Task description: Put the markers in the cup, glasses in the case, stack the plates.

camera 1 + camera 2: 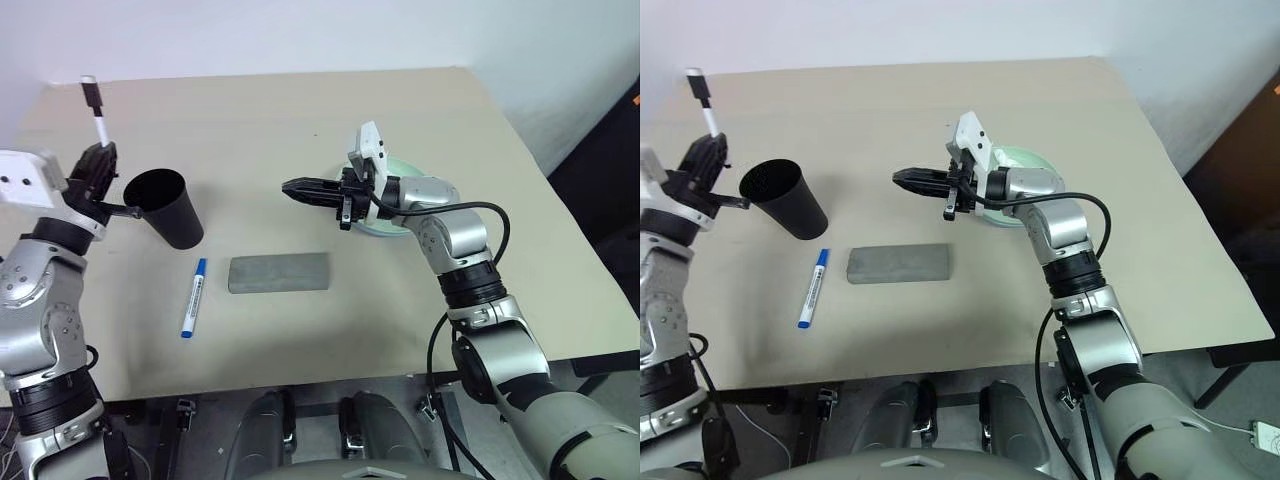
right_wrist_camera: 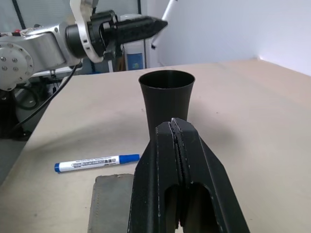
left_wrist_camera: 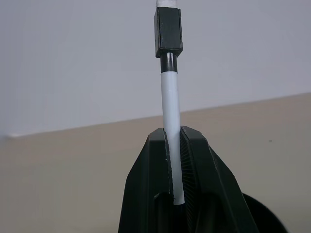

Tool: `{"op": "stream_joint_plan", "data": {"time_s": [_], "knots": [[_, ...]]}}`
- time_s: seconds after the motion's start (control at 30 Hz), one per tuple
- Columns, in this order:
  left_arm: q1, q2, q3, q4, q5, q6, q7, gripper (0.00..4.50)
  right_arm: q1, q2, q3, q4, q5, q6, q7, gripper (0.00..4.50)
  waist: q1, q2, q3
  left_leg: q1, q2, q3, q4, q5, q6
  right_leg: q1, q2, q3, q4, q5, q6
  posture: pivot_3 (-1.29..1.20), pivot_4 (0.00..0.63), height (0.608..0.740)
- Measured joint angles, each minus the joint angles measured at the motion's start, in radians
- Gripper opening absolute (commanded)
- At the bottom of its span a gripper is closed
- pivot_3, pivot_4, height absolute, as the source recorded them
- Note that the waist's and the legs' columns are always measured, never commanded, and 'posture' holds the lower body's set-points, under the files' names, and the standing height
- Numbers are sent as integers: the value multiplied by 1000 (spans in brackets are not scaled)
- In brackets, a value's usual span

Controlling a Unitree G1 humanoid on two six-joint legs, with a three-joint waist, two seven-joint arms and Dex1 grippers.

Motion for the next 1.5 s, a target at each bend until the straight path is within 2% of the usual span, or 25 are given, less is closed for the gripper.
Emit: {"op": "stream_joint_plan", "data": {"time_s": [0.53,1.5], "knots": [[0,-7,-60,112,-2,-132,-49,28,18,-31,9,-25,-11,-9,-9,0,1,0,0,0,0,0,1,0,0,0,0,0,0,0,0,0,150,715],[47,-16,-96,144,-3,-160,-64,28,21,-54,29,-24,-20,-28,-23,0,2,0,0,0,0,0,2,0,1,1,0,0,1,0,1,0,150,715]]}}
